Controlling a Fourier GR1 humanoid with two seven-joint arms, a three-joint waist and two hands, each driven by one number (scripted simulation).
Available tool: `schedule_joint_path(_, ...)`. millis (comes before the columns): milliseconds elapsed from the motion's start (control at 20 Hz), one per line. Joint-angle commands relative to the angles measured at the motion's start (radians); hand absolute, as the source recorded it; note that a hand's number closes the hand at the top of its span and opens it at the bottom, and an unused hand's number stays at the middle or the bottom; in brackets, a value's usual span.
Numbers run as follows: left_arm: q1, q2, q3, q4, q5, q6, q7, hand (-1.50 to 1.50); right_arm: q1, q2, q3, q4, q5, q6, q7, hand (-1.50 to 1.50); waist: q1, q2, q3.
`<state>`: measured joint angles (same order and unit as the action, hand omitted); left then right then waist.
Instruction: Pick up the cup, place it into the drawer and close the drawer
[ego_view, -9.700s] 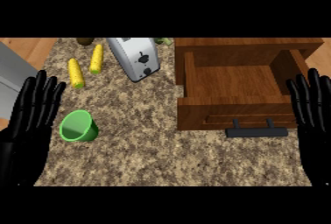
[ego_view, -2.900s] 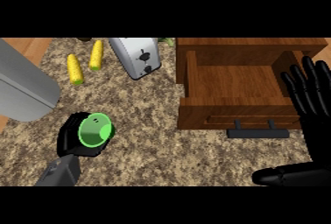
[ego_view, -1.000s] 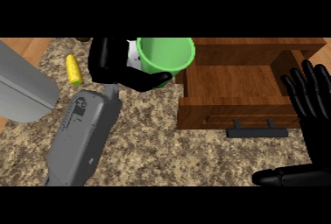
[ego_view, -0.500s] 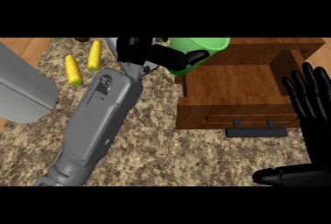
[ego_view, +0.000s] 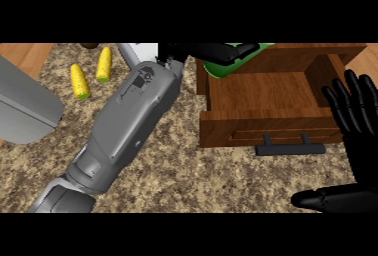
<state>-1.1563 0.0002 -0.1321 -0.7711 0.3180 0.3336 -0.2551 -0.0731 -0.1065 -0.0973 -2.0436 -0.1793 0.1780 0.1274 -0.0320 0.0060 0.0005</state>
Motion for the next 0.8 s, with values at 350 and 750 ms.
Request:
schedule_joint_path(350, -0.169, 0.000, -0.131, 0.310, 0.167, 0.049, -0.081, 1.50, -0.065, 0.018, 0.015, 0.051, 0.017, -0.013, -0.025, -1.50, -0.043, 0.015, 0.001)
schedule_joint_path(750, -0.164, 0.000, -0.289, 0.376, 0.229, 0.064, -0.113, 1.50, -0.049, 0.015, 0.028, 0.045, 0.013, 0.000, -0.010, -1.50, -0.056, 0.014, 0.001)
